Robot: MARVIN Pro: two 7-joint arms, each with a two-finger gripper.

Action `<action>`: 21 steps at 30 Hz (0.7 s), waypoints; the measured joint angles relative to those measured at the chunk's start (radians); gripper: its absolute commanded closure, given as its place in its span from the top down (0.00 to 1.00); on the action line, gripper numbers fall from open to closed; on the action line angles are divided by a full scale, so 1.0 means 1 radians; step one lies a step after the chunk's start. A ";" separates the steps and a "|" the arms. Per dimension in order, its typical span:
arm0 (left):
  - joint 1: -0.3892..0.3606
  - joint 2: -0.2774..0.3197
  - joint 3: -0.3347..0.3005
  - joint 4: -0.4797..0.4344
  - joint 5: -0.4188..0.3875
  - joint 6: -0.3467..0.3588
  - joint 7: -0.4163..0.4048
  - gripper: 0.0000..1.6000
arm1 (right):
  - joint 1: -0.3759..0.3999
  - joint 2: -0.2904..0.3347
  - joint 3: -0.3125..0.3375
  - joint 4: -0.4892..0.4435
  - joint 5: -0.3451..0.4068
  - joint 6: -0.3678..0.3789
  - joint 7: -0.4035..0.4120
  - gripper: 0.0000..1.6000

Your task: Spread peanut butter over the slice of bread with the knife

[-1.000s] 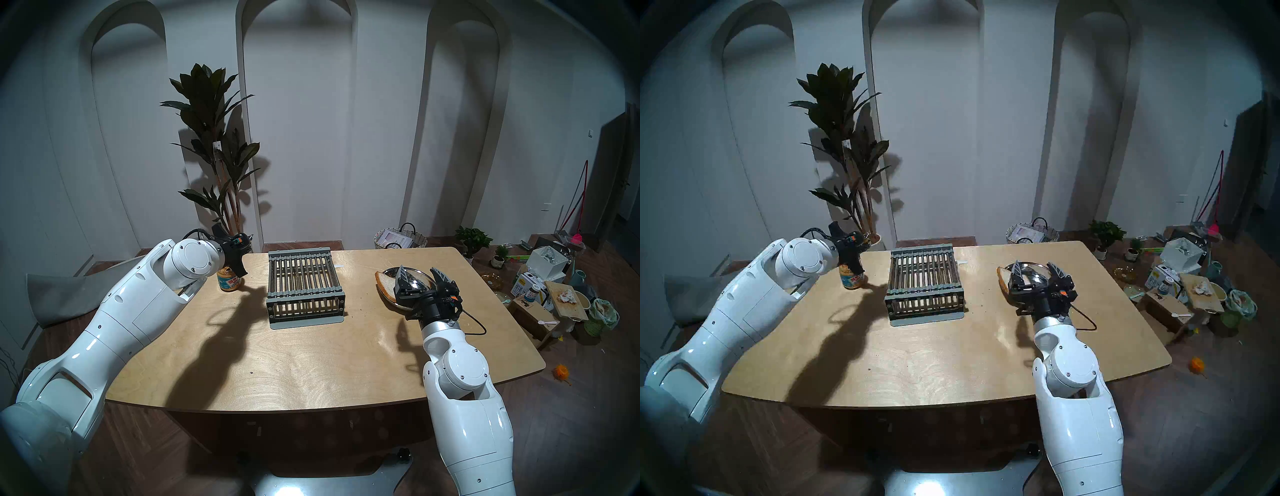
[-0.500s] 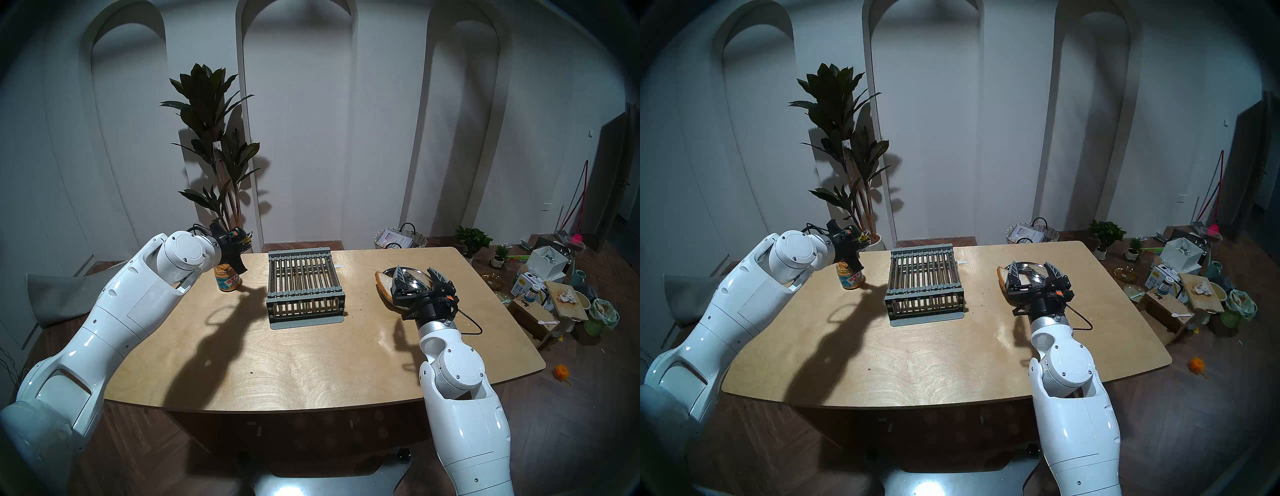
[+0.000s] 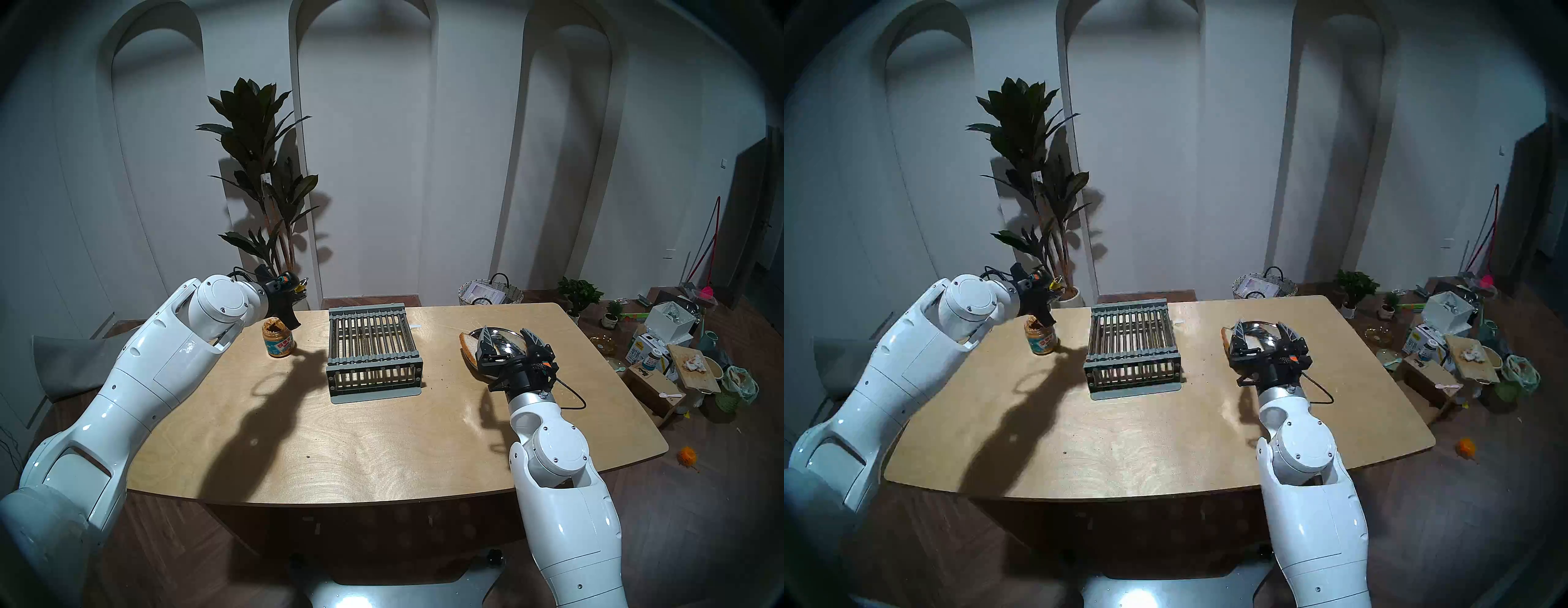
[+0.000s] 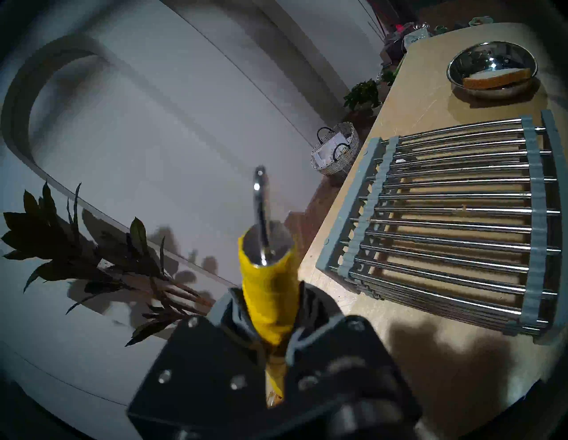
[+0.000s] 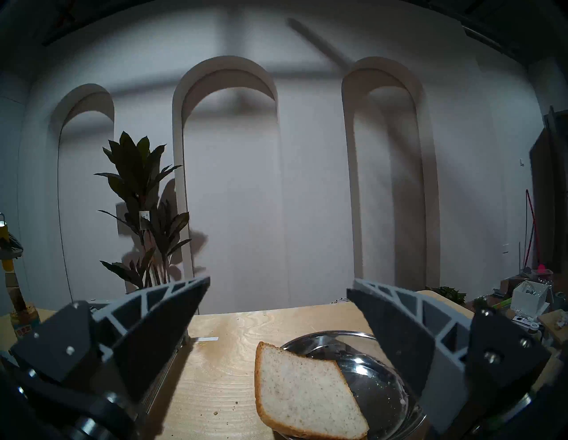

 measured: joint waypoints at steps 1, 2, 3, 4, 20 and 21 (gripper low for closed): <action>-0.001 0.000 0.000 0.002 0.002 -0.002 0.000 0.00 | 0.001 0.000 -0.001 0.001 0.000 0.000 0.000 1.00; -0.001 0.000 0.000 0.004 0.003 -0.003 0.000 0.00 | 0.001 0.000 -0.001 0.002 0.000 0.000 -0.001 1.00; -0.002 0.000 0.000 0.006 0.004 -0.004 0.000 0.00 | 0.002 0.000 -0.002 0.002 0.001 0.000 -0.001 1.00; -0.002 -0.001 0.000 0.010 0.006 -0.007 0.000 0.00 | 0.003 0.000 -0.003 0.003 0.001 0.000 -0.002 1.00; -0.001 -0.018 0.000 0.037 0.019 -0.031 0.016 0.00 | 0.006 0.000 -0.006 0.005 0.001 0.000 -0.006 1.00; -0.001 -0.019 0.000 0.038 0.019 -0.031 0.016 0.00 | 0.006 0.000 -0.006 0.005 0.001 0.000 -0.006 1.00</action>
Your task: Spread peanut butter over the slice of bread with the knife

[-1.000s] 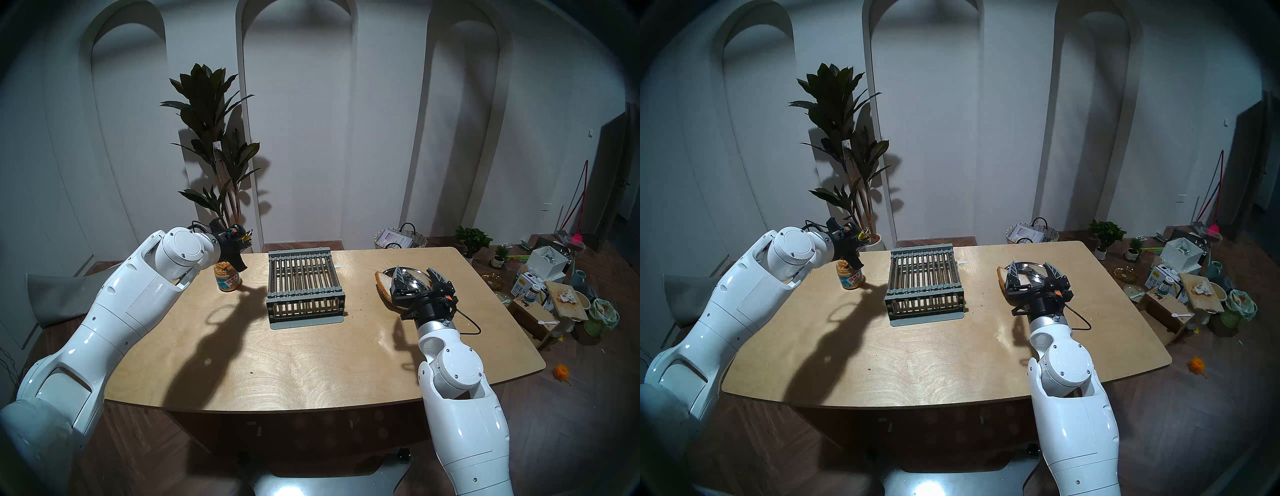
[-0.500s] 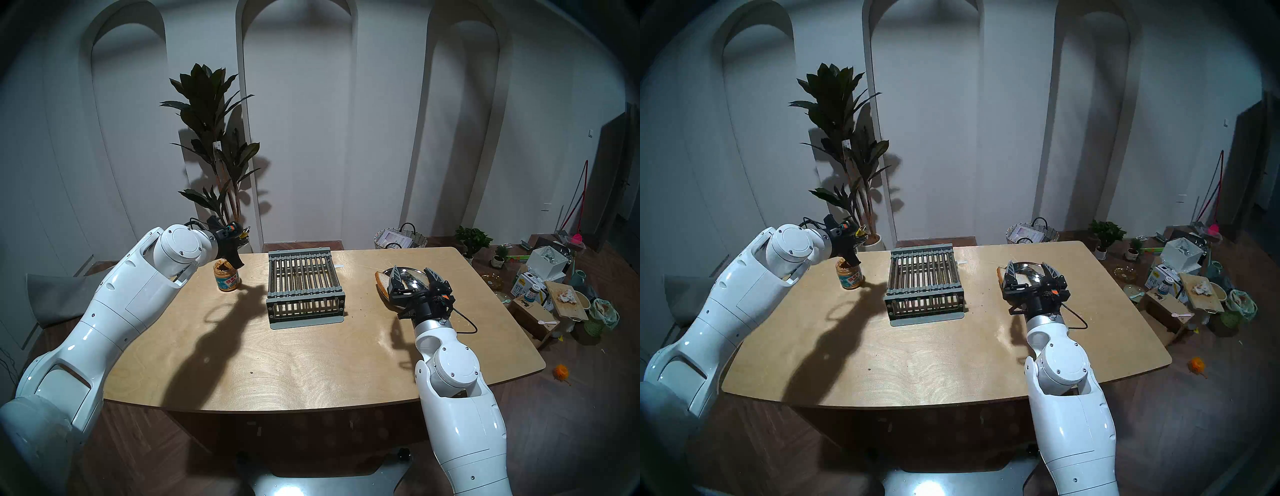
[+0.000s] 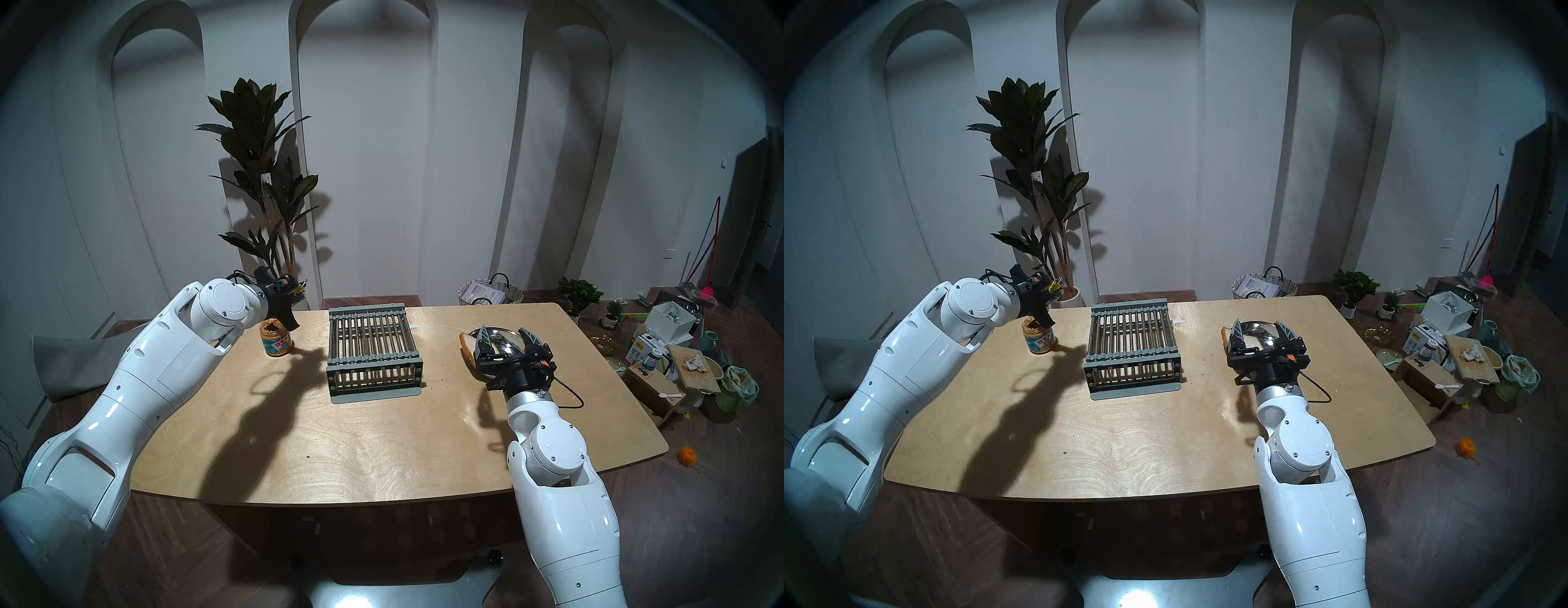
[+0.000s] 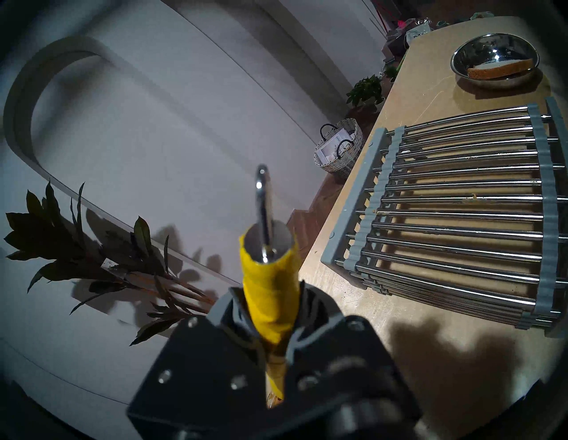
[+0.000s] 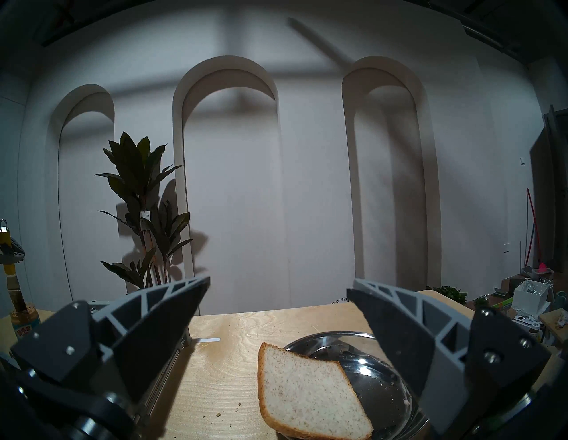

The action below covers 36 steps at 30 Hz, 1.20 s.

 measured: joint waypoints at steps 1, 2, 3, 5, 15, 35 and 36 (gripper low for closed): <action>0.000 -0.002 0.000 0.002 0.000 -0.001 0.001 0.00 | 0.000 0.000 0.000 0.000 0.000 0.000 0.000 1.00; 0.001 -0.004 -0.001 0.004 0.000 -0.002 0.002 0.00 | 0.000 0.000 0.000 0.000 0.001 0.000 0.000 1.00; 0.001 -0.005 -0.001 0.005 0.000 -0.003 0.002 0.00 | 0.000 0.000 0.000 -0.001 0.001 0.000 0.000 1.00; 0.003 -0.009 -0.002 0.008 -0.002 -0.006 0.004 0.00 | 0.000 0.000 0.001 -0.001 0.003 0.000 -0.001 1.00; 0.016 -0.017 0.002 0.007 0.002 -0.020 0.028 0.00 | -0.001 0.001 0.013 -0.002 0.011 0.000 -0.001 1.00; 0.034 0.008 0.031 -0.052 0.090 -0.018 0.088 0.00 | -0.003 0.003 0.028 -0.003 0.029 -0.001 0.019 1.00; 0.034 0.008 0.031 -0.055 0.093 -0.018 0.090 0.00 | -0.003 0.003 0.029 -0.003 0.030 -0.001 0.020 1.00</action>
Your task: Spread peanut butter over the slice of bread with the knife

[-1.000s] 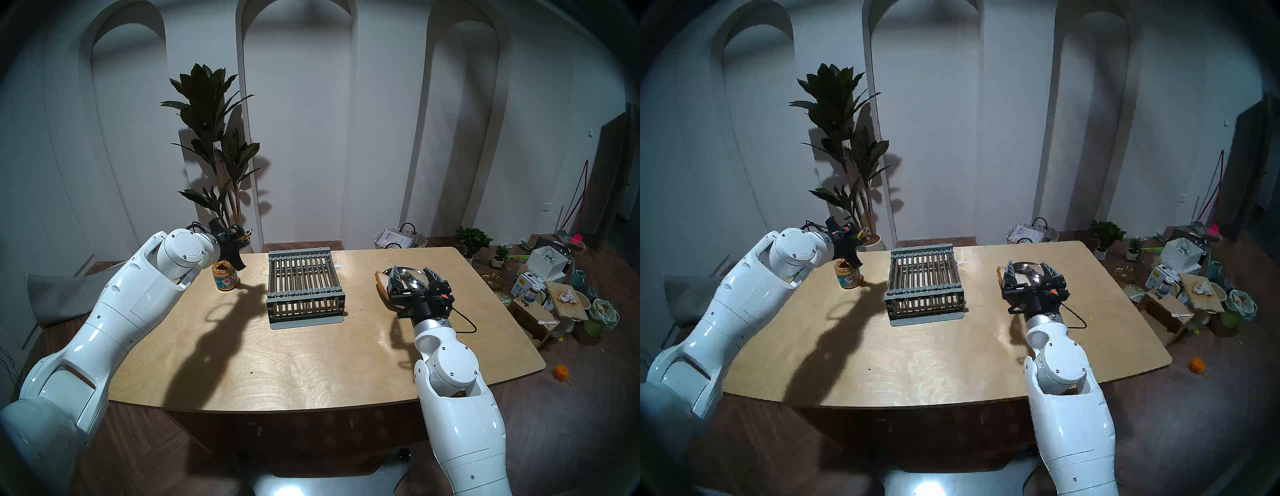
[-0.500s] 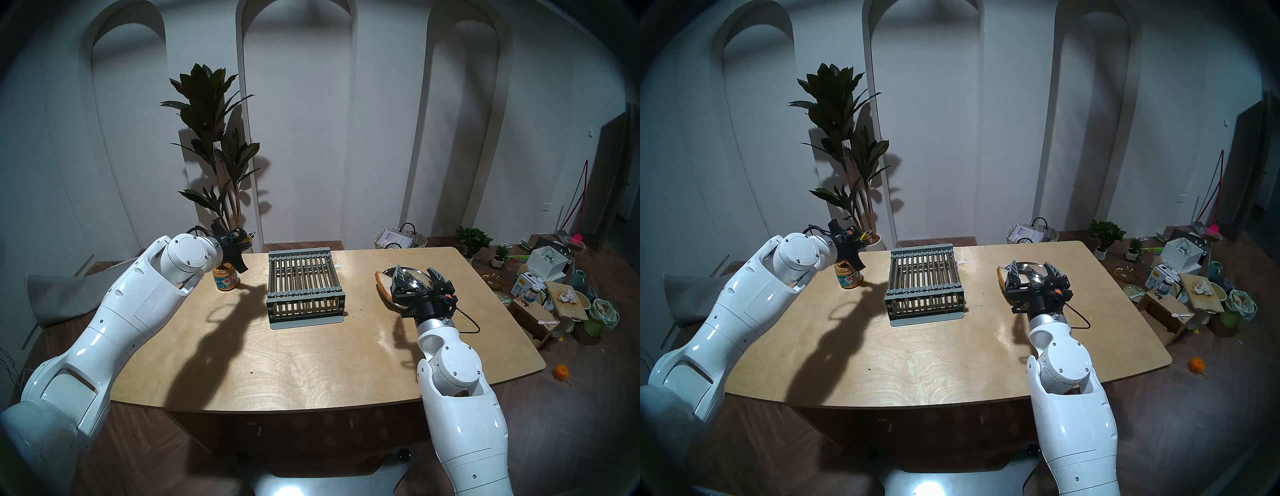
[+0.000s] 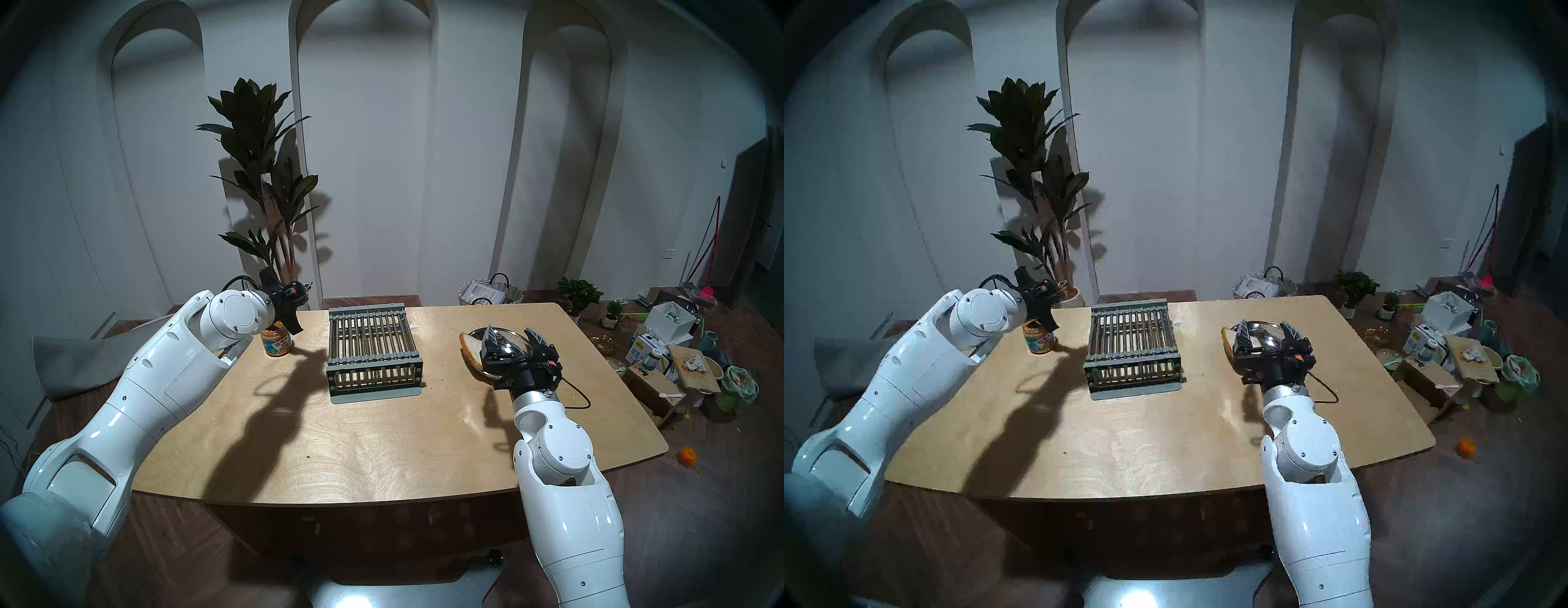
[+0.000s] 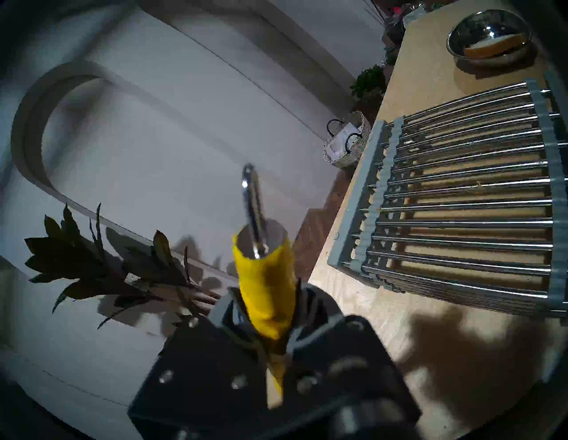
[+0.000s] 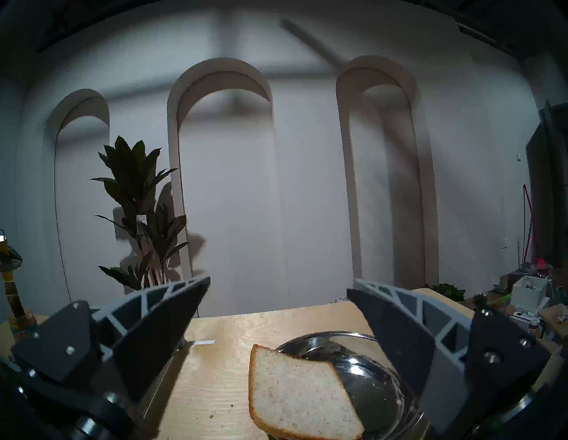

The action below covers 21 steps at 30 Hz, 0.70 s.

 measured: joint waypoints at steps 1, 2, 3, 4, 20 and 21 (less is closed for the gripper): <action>0.001 0.001 0.000 -0.004 0.002 0.000 0.002 0.00 | 0.000 0.000 0.001 0.000 0.001 0.000 0.001 1.00; 0.001 0.002 0.000 -0.008 0.004 0.001 0.003 0.00 | -0.001 0.000 0.002 -0.001 0.001 0.000 0.002 1.00; 0.002 0.002 0.000 -0.011 0.004 0.001 0.003 0.00 | -0.001 0.000 0.002 -0.001 0.001 0.000 0.003 1.00; 0.002 0.003 0.000 -0.013 0.005 0.002 0.003 0.00 | -0.001 0.000 0.002 -0.001 0.002 0.000 0.003 1.00; 0.031 0.024 -0.010 -0.154 -0.005 0.020 0.014 0.00 | -0.006 0.000 0.013 -0.005 0.012 -0.001 0.015 1.00; 0.037 0.025 -0.014 -0.173 -0.011 0.006 0.023 0.00 | -0.006 0.000 0.015 -0.004 0.013 -0.001 0.016 1.00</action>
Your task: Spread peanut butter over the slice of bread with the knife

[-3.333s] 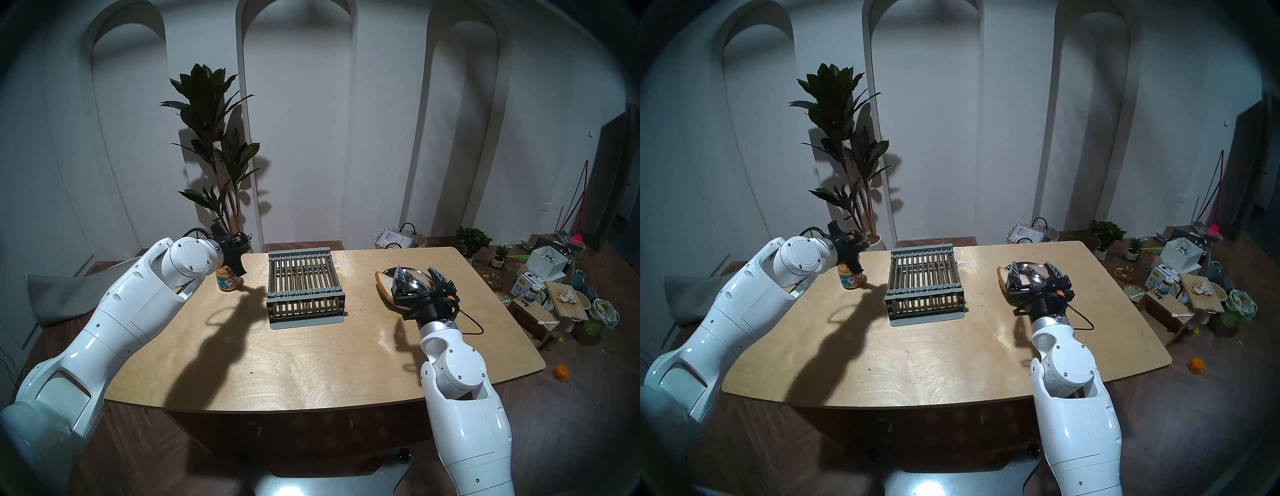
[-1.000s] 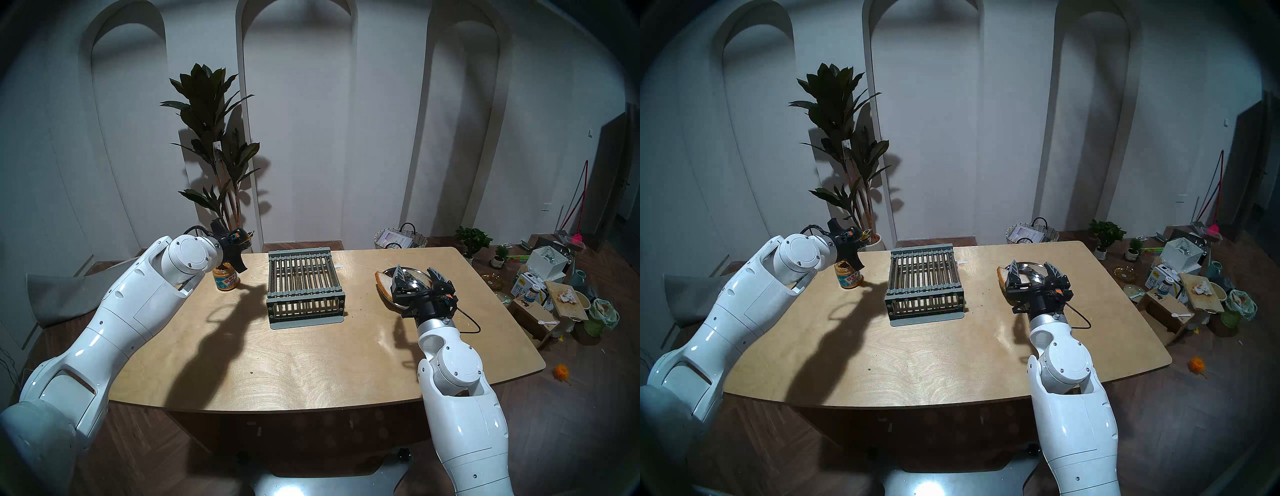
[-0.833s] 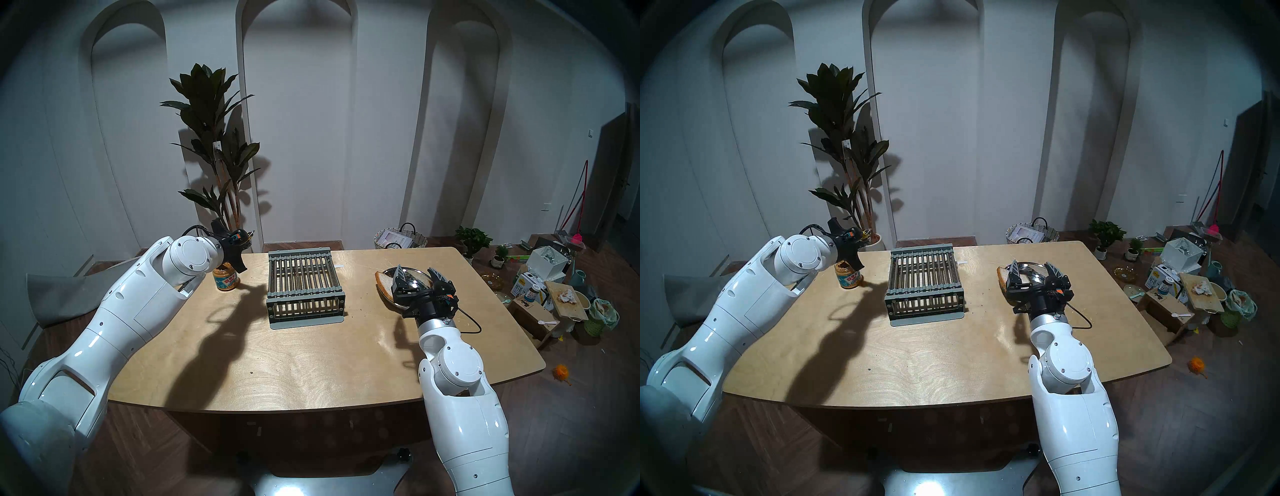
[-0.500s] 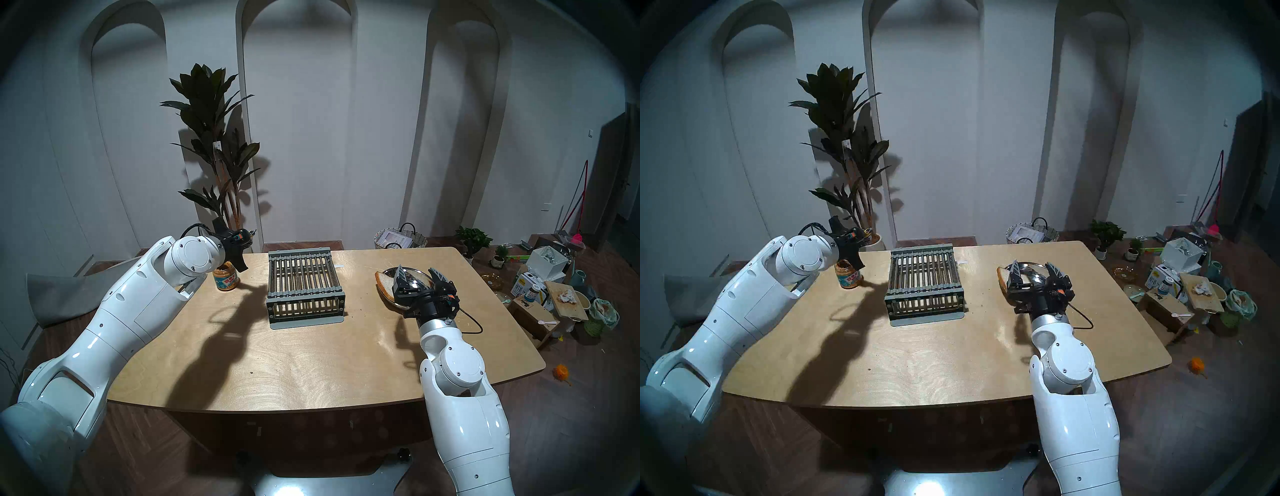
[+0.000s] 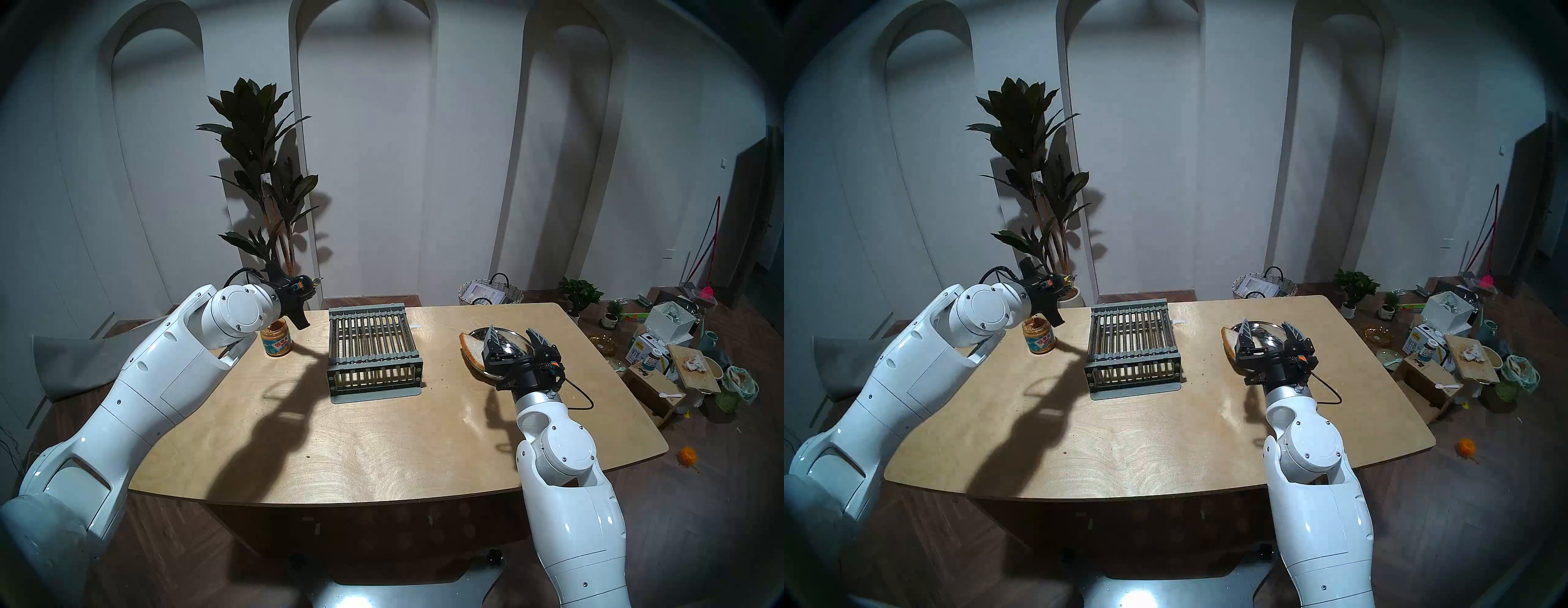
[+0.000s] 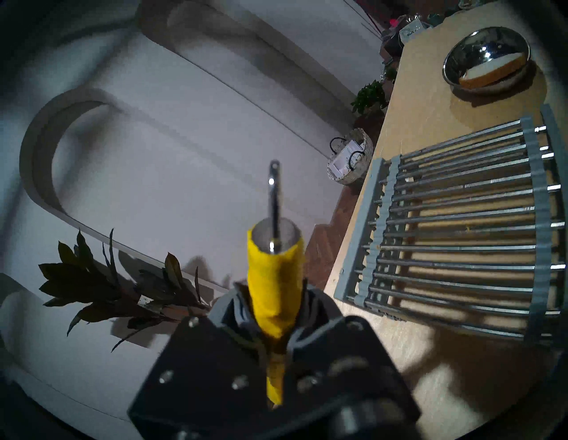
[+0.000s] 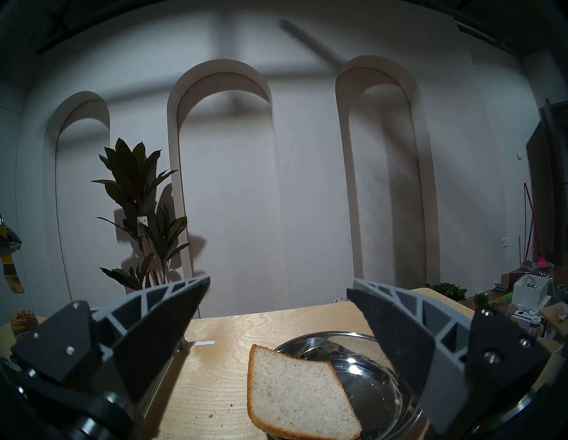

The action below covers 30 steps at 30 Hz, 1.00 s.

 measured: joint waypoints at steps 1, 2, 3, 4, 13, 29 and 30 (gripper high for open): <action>0.005 0.000 -0.004 -0.015 -0.006 -0.017 0.008 0.00 | 0.000 0.000 0.001 0.002 0.000 -0.001 0.000 1.00; 0.008 0.000 -0.006 -0.024 -0.010 -0.027 0.013 0.00 | 0.000 0.000 0.001 0.002 0.000 -0.002 0.000 1.00; 0.015 -0.001 -0.009 -0.041 -0.016 -0.047 0.021 0.00 | 0.001 0.000 0.002 0.004 0.000 -0.004 0.000 1.00; 0.020 -0.002 -0.012 -0.053 -0.022 -0.061 0.027 0.00 | 0.001 0.000 0.002 0.006 -0.002 -0.006 0.000 1.00; 0.080 -0.025 -0.033 -0.170 -0.120 -0.200 0.062 0.00 | 0.017 0.007 0.017 0.023 -0.027 -0.027 -0.011 1.00; 0.266 -0.053 -0.102 -0.419 -0.390 -0.393 0.135 0.00 | 0.128 0.089 0.107 0.092 -0.073 0.024 -0.031 1.00; 0.275 -0.058 -0.103 -0.430 -0.412 -0.393 0.138 0.00 | 0.140 0.097 0.115 0.096 -0.073 0.046 -0.028 1.00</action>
